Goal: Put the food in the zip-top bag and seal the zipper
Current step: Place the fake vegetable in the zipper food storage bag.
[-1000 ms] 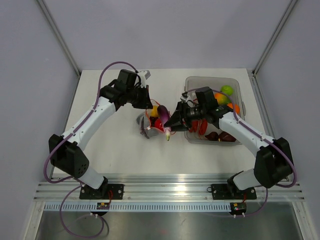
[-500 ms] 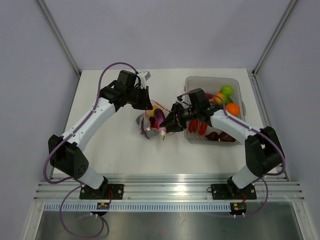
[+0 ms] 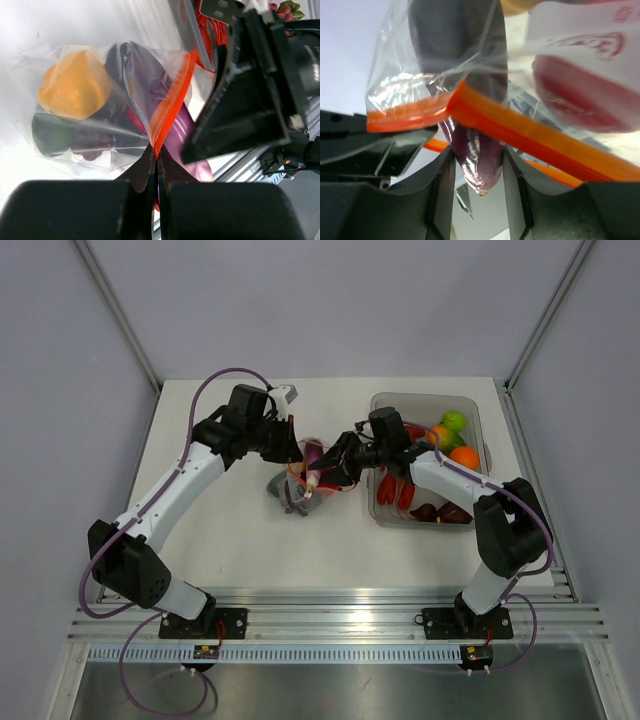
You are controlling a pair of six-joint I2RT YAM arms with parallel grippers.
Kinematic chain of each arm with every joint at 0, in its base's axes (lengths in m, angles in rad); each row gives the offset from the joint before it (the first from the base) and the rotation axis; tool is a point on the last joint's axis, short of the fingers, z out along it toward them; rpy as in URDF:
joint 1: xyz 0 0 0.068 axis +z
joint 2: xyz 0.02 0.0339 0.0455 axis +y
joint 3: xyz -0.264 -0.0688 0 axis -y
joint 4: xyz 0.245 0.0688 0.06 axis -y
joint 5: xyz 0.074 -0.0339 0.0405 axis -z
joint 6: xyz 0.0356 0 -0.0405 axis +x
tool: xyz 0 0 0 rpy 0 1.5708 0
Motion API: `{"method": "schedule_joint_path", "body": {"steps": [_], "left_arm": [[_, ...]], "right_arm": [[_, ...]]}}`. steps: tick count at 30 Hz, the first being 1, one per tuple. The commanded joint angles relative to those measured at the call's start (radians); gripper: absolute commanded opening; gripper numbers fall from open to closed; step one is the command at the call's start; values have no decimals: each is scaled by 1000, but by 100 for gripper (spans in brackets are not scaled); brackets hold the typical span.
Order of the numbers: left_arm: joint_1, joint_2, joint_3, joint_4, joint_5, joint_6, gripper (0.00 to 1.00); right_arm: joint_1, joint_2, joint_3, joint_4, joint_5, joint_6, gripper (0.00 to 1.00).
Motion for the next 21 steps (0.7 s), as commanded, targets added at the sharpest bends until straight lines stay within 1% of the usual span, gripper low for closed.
{"method": "schedule_joint_path", "body": {"steps": [1,2,5,8,12,13,14,16,17,19,20,21], "left_arm": [[-2,-59,-3,55,61,16,0],[-2,-61,-4,55,64,16,0],[-2,-61,-4,55,72,17,0],[-2,-61,-7,55,81,17,0],[-2,-64,-10,57,93,21,0],[-2,-65,-12,57,93,21,0],[-2,-65,-12,57,96,22,0],[-2,-67,-13,55,93,27,0],[-2,-67,-13,52,92,30,0],[-2,-62,-13,51,84,28,0],[-2,-59,-13,52,81,27,0],[-2,-58,-12,51,80,25,0]], "right_arm": [[6,12,3,119,109,129,21],[7,12,-2,140,124,168,22],[6,14,7,134,190,205,22],[6,27,23,114,234,211,27],[6,52,29,100,260,214,31],[6,55,26,104,262,213,39],[6,63,27,104,259,211,44],[6,70,24,124,242,211,58],[6,69,18,156,235,213,72],[6,60,15,172,219,203,80],[7,42,23,167,218,191,85],[4,32,29,157,218,179,87]]}}
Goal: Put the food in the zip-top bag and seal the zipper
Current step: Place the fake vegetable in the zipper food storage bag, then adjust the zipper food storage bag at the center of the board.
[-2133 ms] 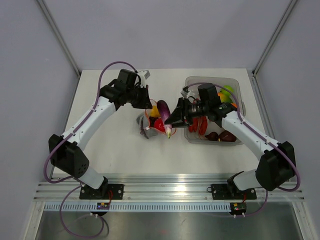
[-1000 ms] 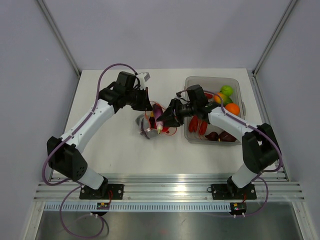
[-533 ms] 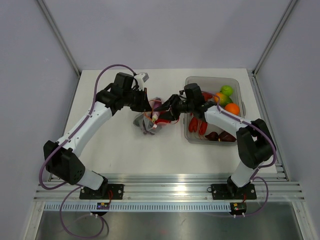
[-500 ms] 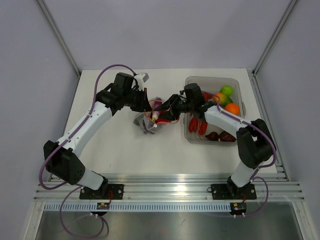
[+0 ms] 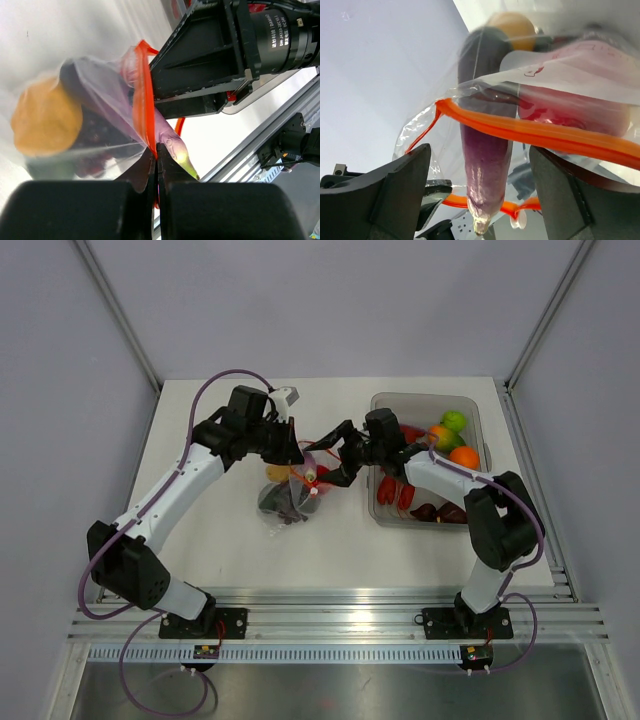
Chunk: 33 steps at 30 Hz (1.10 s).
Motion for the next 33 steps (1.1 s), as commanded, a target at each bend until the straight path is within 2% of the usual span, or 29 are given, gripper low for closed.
{"method": "schedule_joint_path", "body": {"steps": [1,10,14,16,19,23,24,30,33], "left_arm": [[-2,-37,9,45,41,5,0],[-2,-9,34,44,42,-6,0],[-2,-12,23,51,56,-17,0],[-2,-11,14,61,72,-20,0],[-2,-8,9,59,75,-17,0],[-2,-6,11,58,79,-14,0],[-2,-6,14,56,84,-15,0],[-2,-8,20,50,82,-12,0],[-2,-9,20,44,78,-9,0]], "right_arm": [[4,-57,39,21,11,-54,87],[4,-251,25,-288,68,-327,87],[4,-335,-20,-368,94,-417,85],[3,-379,-26,-423,125,-482,83],[6,-430,-27,-521,249,-591,76],[6,-412,12,-676,482,-736,74],[6,-403,17,-694,494,-767,75],[4,-337,-7,-684,445,-816,76],[9,-323,-20,-658,422,-820,73]]}}
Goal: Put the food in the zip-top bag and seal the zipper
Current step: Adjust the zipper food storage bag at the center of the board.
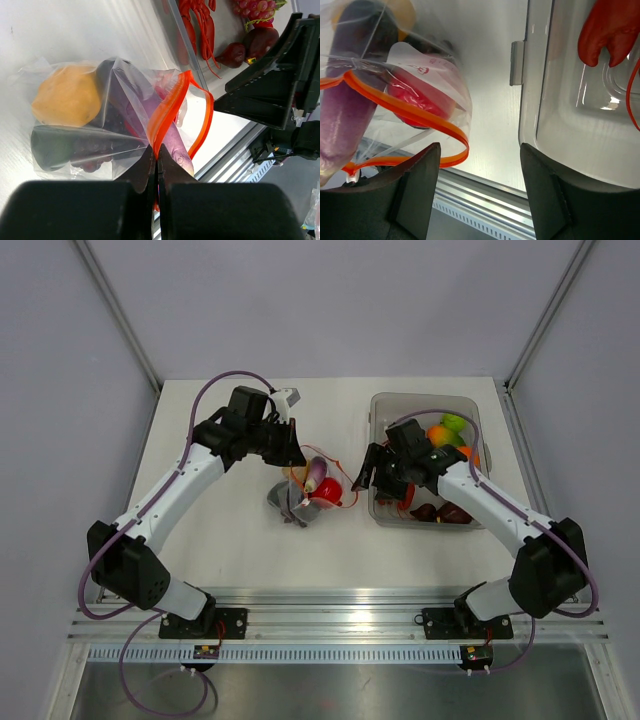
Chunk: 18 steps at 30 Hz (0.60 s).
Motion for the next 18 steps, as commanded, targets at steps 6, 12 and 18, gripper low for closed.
{"method": "schedule_joint_path", "body": {"steps": [6,12,18], "left_arm": [[-2,-11,23,54,40,-1,0],[-2,-19,31,44,30,1,0],[-2,-43,90,-63,-78,22,0]], "right_arm": [[44,41,-4,58,5,-42,62],[70,124,29,115,12,-45,25],[111,40,228,38,51,-63,0]]}}
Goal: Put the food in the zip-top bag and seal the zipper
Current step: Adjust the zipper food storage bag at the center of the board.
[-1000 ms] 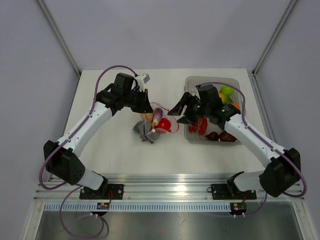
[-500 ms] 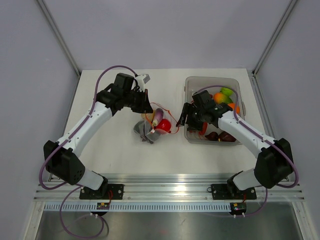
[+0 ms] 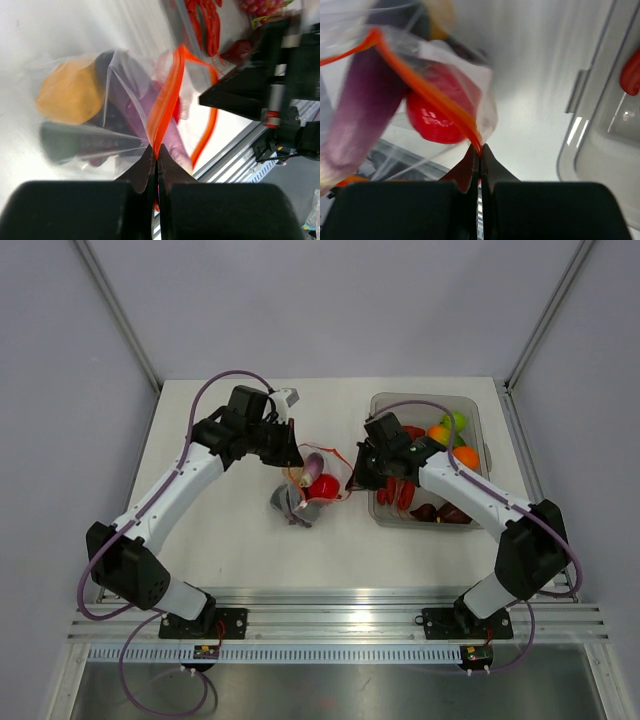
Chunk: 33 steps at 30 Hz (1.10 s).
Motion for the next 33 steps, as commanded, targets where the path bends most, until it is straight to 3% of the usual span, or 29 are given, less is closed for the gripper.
{"method": "schedule_joint_path", "body": {"steps": [1,10,19,23,25,31,33], "left_arm": [[0,-45,80,-34,-70,21,0],[-1,4,87,-87,-136,-13,0],[-1,-67,147,-110,-159,-19,1],[-1,-28,178,-164,-214,9,32],[-1,-42,184,-164,-237,7,57],[-3,-97,196,-218,-271,6,59],[-9,-163,132,-224,-282,3,59]], "right_arm": [[55,-97,185,3,48,-24,0],[109,18,187,12,-21,6,0],[128,-4,205,-29,82,-14,0],[128,-42,164,54,90,28,0],[128,-35,127,73,99,51,0],[143,-82,57,163,88,124,0],[146,-100,49,172,93,141,0]]}}
